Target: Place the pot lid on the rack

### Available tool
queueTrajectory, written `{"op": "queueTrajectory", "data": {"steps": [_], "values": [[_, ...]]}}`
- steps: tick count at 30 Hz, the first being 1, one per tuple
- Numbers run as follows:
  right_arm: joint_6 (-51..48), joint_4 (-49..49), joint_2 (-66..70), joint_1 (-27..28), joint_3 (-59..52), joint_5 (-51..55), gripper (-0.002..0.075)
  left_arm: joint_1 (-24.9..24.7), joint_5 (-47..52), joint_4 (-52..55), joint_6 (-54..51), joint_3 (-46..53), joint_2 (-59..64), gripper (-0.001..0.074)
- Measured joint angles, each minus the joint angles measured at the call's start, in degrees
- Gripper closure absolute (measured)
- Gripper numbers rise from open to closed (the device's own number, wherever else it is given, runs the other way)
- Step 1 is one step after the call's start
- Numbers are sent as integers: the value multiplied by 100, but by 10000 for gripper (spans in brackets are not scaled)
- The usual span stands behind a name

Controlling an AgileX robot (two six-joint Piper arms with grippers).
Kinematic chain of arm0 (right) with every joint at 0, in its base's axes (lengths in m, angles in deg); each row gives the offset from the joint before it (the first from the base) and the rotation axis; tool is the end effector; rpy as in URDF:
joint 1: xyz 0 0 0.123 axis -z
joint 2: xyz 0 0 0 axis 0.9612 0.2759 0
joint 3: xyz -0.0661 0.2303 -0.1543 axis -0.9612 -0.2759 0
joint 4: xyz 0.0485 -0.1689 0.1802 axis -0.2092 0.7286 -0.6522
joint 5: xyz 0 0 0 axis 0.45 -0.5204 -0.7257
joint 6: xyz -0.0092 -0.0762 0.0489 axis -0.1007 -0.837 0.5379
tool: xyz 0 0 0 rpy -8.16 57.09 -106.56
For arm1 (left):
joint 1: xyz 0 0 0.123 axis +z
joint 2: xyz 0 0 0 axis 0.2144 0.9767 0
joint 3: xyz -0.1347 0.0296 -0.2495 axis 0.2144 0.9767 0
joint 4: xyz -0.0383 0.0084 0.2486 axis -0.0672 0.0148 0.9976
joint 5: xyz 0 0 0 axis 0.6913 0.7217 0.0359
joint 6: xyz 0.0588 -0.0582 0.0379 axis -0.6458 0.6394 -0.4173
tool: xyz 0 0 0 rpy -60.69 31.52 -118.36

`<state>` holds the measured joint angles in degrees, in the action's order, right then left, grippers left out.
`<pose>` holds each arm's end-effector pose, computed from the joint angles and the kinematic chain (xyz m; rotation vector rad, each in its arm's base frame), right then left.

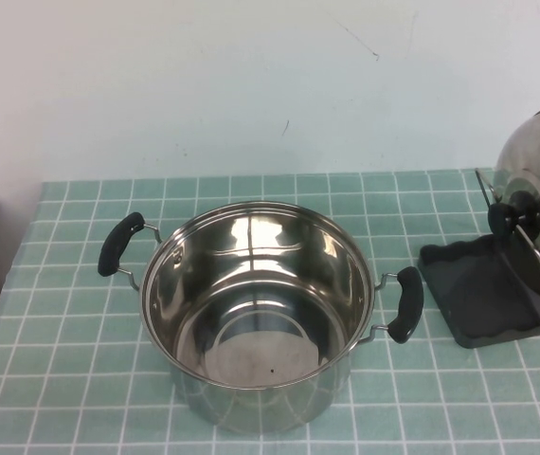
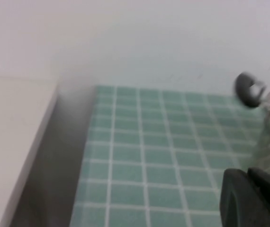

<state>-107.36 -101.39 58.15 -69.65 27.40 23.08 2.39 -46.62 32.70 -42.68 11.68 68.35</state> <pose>0.0626 0.0248 0.2676 -0.6787 1.9418 -0.0477 0.0448 -0.0071 0.2278 -0.0559 1.7209 -0.2945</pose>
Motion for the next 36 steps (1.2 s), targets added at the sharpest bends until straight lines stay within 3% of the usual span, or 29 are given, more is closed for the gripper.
{"op": "queueTrajectory", "data": {"steps": [3, 7, 36], "values": [[0, 0, 0, 0, 0, 35, 728, 402, 0, -125, -260, 297, -14, 736], [0, 0, 0, 0, 0, 101, 728, 569, -27, -165, -386, 616, -14, 736], [0, -98, 0, 0, 0, 270, 729, 236, -229, 45, -393, 942, -14, 736]]}}
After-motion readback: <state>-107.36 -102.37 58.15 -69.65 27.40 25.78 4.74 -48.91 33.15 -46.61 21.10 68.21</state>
